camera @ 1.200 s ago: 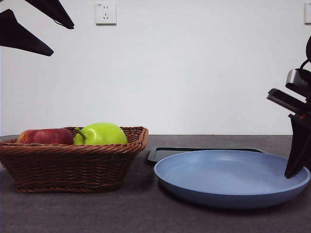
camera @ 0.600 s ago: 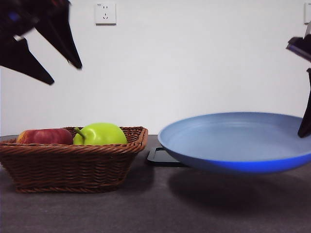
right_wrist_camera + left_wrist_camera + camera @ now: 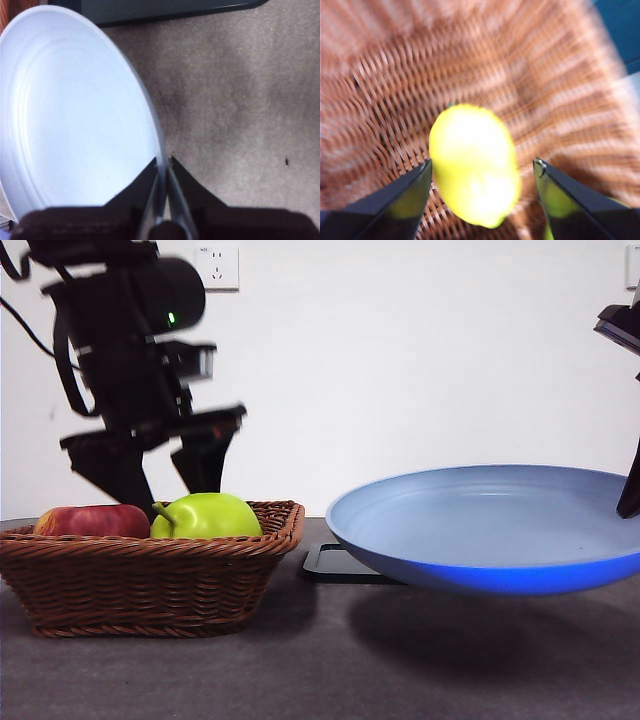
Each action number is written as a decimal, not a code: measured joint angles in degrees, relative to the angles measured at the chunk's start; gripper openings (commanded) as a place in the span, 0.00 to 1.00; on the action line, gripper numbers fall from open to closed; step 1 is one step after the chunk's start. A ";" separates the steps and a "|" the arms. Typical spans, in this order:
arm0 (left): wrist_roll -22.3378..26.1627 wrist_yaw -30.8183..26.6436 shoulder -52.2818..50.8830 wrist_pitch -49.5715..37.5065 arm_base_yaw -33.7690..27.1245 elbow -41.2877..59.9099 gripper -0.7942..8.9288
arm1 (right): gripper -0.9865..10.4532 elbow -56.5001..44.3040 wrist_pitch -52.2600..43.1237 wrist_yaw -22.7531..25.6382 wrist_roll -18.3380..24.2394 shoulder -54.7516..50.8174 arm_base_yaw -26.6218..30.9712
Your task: Take the lemon from the basket,put the lemon in the plate,hand out the plate
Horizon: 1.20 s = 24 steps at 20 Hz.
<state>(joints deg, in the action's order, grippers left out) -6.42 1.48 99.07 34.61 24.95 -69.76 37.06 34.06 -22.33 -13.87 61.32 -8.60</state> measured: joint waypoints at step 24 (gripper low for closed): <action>0.39 11.17 -16.37 -7.91 21.66 0.00 0.27 | 0.09 0.00 1.73 0.15 0.17 0.00 0.00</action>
<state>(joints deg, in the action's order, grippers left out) -6.02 12.64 82.70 26.70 46.61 -69.76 37.06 35.79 -22.17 -13.69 61.32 -8.60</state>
